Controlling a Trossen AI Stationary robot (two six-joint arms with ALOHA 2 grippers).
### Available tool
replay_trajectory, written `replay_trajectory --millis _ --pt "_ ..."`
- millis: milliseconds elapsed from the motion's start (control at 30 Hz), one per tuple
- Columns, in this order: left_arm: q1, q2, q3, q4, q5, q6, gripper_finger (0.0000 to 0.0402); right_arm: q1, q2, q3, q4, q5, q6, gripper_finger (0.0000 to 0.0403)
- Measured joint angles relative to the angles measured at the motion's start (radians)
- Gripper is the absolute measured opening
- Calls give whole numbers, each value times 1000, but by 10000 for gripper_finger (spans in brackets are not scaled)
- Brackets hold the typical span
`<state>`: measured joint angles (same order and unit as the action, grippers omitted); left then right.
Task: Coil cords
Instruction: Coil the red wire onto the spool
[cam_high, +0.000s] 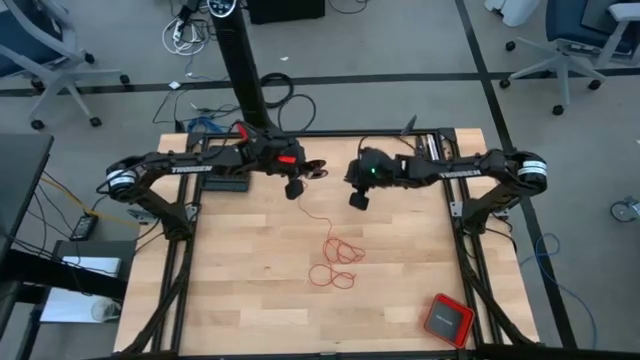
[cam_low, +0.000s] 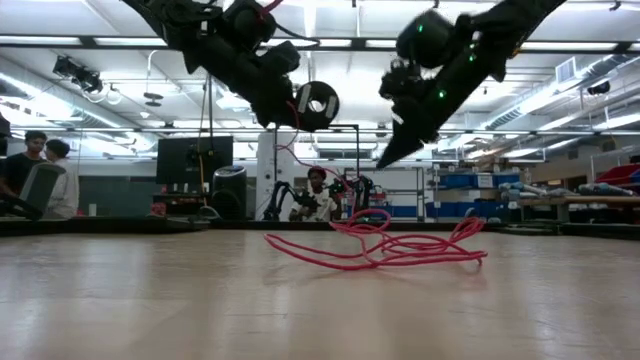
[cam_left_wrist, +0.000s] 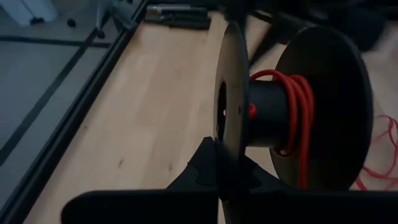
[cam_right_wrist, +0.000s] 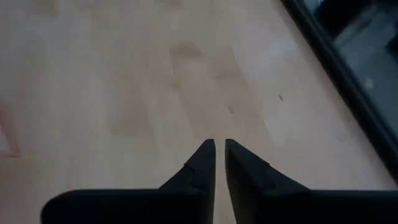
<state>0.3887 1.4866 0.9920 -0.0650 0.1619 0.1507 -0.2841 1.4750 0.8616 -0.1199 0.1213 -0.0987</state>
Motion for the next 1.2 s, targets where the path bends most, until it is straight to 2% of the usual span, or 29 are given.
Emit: replay_trajectory --millis 100,267,367,600,800,867,1000,1067,1200 --pt "0 -4 9 -20 0 1 1 -77 7 0 -39 -145 -3 27" --pt "0 6 10 -27 0 19 1 -159 10 0 -52 -474 17 20" --pt "1 8 9 -39 1 27 1 -174 10 0 -33 -572 22 20" --pt "1 8 9 -32 19 -22 1 -148 10 0 87 -566 53 19" --pt "1 9 18 -33 -57 -77 1 -157 9 0 153 -394 23 27" --pt "1 8 32 -63 -61 -77 1 -172 6 0 153 -438 23 30" --pt "0 -5 62 -182 -66 -54 1 -192 6 0 152 -630 21 34" --pt "0 -25 62 -201 -75 -46 1 -193 5 0 171 -654 14 34" --pt "-11 -87 45 -193 -82 -32 1 -173 5 0 243 -633 -18 36"
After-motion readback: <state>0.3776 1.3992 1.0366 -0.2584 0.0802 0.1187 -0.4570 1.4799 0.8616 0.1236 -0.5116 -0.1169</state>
